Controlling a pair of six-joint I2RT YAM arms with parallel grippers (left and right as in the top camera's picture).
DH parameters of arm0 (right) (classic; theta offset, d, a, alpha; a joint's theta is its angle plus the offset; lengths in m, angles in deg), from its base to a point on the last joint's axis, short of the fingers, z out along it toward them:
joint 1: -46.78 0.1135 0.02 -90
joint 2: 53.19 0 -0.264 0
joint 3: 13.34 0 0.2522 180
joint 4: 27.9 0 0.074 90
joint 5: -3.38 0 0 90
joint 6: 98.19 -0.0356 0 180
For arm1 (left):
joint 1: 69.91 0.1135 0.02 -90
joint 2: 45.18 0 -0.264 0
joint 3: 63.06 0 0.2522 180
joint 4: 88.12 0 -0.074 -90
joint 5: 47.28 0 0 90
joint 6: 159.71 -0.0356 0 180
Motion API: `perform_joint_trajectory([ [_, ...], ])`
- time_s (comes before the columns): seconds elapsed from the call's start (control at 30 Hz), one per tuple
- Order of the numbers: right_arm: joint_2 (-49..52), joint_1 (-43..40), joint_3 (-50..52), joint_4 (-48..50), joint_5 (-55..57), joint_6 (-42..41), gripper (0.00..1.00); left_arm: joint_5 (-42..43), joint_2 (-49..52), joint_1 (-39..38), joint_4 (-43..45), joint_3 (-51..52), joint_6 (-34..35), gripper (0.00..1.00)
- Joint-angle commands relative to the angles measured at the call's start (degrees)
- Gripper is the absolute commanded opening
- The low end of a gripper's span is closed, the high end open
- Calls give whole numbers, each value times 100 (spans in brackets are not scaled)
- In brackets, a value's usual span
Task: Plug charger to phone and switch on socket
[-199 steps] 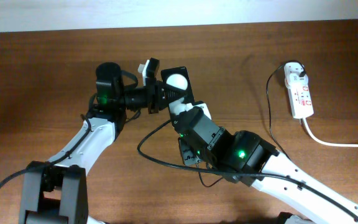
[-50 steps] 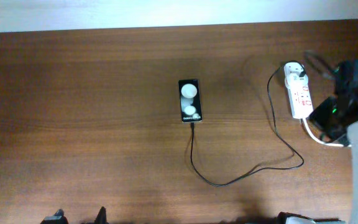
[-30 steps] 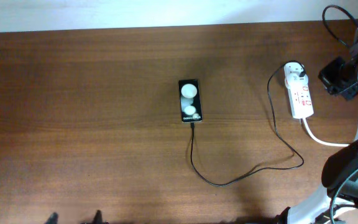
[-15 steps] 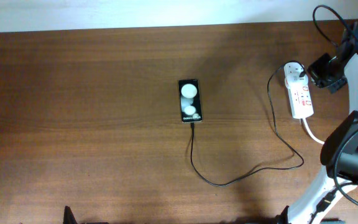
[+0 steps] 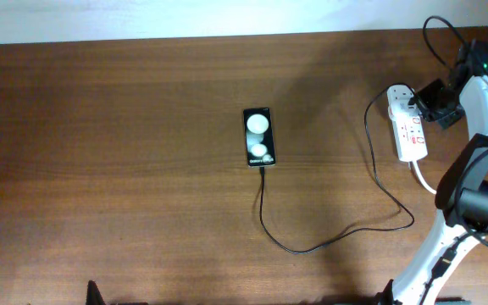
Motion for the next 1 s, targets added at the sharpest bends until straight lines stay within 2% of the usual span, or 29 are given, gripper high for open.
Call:
perform_joint_trajectory([
  [0.0,435,33,-79,33,-179,-46,4,-85,-44,-26,0,-26,-90,99],
  [0.17,584,232,-74,-186,-269,28,4,-85,-44,-26,2,-26,-90,99],
  [0.23,581,282,-74,-299,-258,450,4,-83,-44,-26,2,-26,-90,99],
  [0.33,479,151,-74,-798,-35,452,4,-83,-44,-26,0,-26,-90,99],
  [0.43,-127,-199,-74,-1285,586,452,4,-87,-44,-26,2,-26,-90,99],
  [0.5,-697,-409,-74,-1530,544,452,4,-81,-44,-26,199,-24,-87,99],
  [0.6,-1700,-516,-74,-1950,533,455,4,-83,-42,-26,903,68,-87,99],
  [0.67,-2444,-409,-74,-2192,533,455,4,-83,-42,-26,1137,297,-87,99],
  [0.7,-3117,-238,-74,-2396,535,457,4,-79,-42,-26,1377,520,-85,99],
  [0.77,-3799,-20,-74,-2583,535,588,4,-81,-42,-26,2026,975,-85,99],
  [0.83,-4478,216,-74,-2721,538,590,4,-79,-42,-26,2813,1504,-85,99],
  [0.97,-5897,568,-74,-3106,535,715,4,297,-42,-26,5101,3222,-87,99],
])
